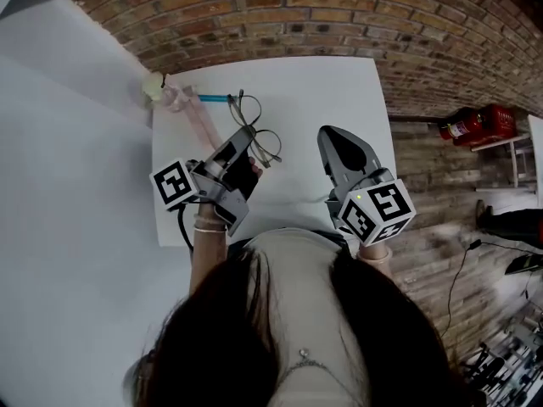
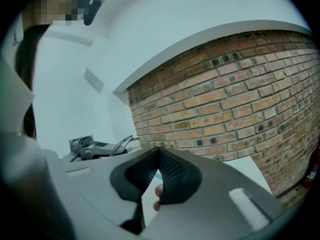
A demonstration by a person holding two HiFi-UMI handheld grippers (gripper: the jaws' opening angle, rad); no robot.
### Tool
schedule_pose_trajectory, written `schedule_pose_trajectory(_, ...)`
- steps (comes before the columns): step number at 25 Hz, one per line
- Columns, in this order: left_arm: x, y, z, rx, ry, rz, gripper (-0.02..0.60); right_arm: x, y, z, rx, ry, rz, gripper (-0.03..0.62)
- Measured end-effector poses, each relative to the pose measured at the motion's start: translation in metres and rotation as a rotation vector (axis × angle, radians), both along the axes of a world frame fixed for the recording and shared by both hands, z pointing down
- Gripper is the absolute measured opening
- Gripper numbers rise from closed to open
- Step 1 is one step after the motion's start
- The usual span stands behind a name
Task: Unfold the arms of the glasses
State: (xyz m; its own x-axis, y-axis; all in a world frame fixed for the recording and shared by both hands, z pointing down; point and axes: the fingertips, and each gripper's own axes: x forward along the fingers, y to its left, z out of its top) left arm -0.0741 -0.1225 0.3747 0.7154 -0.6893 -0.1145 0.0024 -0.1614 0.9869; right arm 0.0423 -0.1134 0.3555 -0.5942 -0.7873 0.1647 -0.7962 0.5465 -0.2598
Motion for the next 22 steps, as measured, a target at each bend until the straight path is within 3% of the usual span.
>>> schedule_pose_trajectory(22,-0.001,-0.003,-0.006,-0.001,0.062,0.008,0.023,-0.04,0.025,-0.019,0.065,-0.048,-0.213,0.028)
